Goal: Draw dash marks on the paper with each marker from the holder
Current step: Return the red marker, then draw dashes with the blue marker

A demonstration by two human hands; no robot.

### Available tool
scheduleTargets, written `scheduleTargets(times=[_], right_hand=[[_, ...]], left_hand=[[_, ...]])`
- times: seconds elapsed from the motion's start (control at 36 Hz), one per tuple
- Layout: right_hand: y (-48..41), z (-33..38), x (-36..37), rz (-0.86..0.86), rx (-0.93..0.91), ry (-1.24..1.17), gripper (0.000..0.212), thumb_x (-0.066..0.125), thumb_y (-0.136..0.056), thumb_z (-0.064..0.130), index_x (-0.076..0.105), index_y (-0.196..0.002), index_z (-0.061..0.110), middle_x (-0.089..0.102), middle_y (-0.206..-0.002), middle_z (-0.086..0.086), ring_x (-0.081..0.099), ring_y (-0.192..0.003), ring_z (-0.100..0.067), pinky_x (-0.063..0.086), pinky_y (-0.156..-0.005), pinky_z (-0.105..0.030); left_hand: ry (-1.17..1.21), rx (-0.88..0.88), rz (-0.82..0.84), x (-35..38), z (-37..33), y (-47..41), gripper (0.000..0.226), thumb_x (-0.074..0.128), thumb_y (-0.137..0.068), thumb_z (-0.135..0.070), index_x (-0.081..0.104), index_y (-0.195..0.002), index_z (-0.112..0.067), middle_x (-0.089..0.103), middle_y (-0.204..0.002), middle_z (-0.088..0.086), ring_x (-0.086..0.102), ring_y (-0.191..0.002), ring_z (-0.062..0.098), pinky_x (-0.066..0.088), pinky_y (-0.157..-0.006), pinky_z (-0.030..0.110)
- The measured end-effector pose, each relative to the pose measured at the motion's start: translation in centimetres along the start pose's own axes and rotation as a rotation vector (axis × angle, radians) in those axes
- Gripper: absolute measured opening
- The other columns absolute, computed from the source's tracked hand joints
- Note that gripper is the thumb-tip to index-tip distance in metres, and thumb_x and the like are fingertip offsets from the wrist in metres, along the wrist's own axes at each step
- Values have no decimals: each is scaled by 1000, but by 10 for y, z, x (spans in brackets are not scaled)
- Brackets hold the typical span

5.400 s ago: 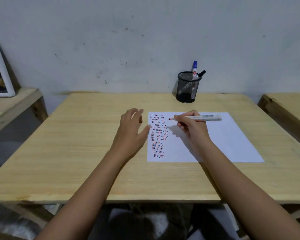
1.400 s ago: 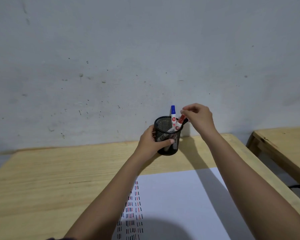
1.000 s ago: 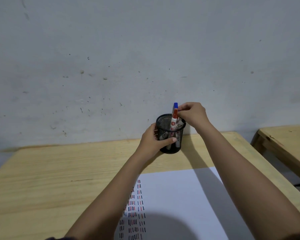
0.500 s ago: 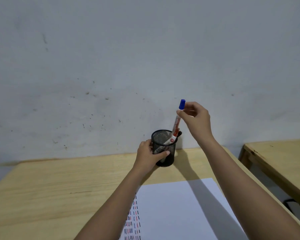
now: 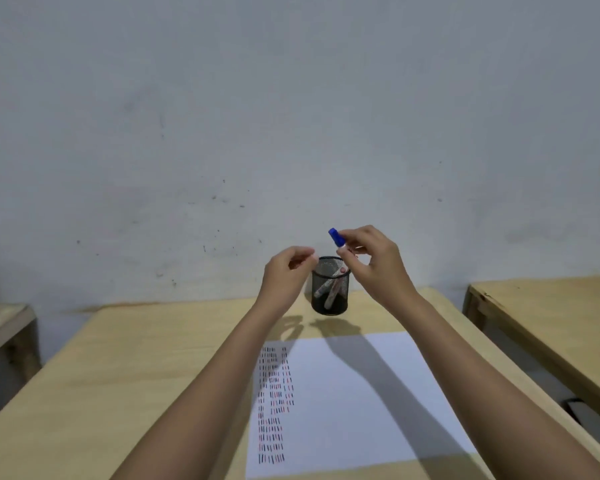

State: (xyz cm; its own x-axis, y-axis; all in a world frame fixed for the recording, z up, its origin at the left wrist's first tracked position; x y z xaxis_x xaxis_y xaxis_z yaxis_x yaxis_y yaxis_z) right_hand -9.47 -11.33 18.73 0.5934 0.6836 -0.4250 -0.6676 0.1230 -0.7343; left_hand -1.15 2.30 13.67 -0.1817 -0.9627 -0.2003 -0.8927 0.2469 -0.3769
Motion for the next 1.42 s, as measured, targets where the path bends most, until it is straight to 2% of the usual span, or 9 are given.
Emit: scheduleTargets(times=[0.11,0.22,0.33,0.58,0.72,0.89,1.03,1.19,1.42], right_hand=[[27,5,13,103,30,43,23,61,-84,7,68,-106,8,57,-88,-4,59,-83,-22,51,-85,-43],[50,14,26,204,21,69,24,60,-84,6,68,-107,8,59,-91,-7,58,-85,-25,49,-87,-41],[66,21,32,274,10,96,21,59,-85,7,69,-104,10,59,-91,-13,54,-79,-22,44,-75,-29],[84,2,31,361,219,-39,15,60,-87,31,69,-92,21,68,-88,-9,58,-75,-23,48,-70,-38],[91,-12,19,275,383,-287,11,71,-80,17,72,-88,9,70,-80,-7,62,-60,-8,47,-57,-18],[111,-29,33,81,689,-816,7,70,-77,3,69,-83,4,66,-60,1,60,-53,-6,48,-54,-12],[129,-30,69,-82,900,-1206,5,62,-85,5,64,-82,5,68,-64,3,67,-61,-5,53,-60,-10],[134,-33,96,-86,911,-1195,8,57,-89,5,61,-84,1,65,-69,-4,67,-60,-7,55,-62,-13],[116,-27,96,-3,756,-1159,11,51,-89,-2,60,-85,4,69,-61,0,66,-60,-8,54,-65,-13]], left_hand=[[79,47,33,-9,-20,25,8,61,-88,-24,68,-86,-24,70,-86,-1,67,-90,17,51,-91,32],[46,54,54,-10,-23,49,7,64,-86,-22,69,-82,-20,69,-75,-6,64,-73,3,51,-80,21],[-26,50,46,-13,-15,66,4,69,-81,-15,72,-83,-14,71,-78,2,66,-78,13,52,-78,23],[61,26,-32,-33,-6,80,4,69,-81,-11,73,-81,-13,69,-68,-3,63,-61,-3,50,-70,12],[296,-86,-96,-52,13,87,11,67,-82,-6,71,-77,-15,70,-67,-4,66,-65,5,55,-75,15],[496,-226,-104,-49,38,101,5,66,-83,-6,69,-86,-7,72,-66,-5,68,-65,4,55,-73,12],[474,-257,-80,-41,51,109,4,65,-84,-7,68,-86,-6,72,-67,-2,69,-65,5,55,-70,12],[279,-250,-90,-46,60,109,18,60,-88,-9,67,-99,4,69,-74,5,67,-62,0,53,-72,10],[221,-317,-125,-72,77,104,16,59,-90,-16,70,-79,-12,70,-66,-5,67,-62,-2,53,-76,12]])
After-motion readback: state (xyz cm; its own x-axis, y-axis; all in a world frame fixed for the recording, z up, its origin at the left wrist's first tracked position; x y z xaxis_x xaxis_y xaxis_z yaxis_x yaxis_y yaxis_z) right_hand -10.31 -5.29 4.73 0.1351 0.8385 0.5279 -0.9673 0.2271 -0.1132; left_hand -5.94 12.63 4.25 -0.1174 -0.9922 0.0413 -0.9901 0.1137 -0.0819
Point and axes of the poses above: each hand's wrist, its own y-axis away from the middle knuckle, its own x-axis out of the palm, z = x × y, the point moved 8 cm from there along -y, towards the middle knuckle
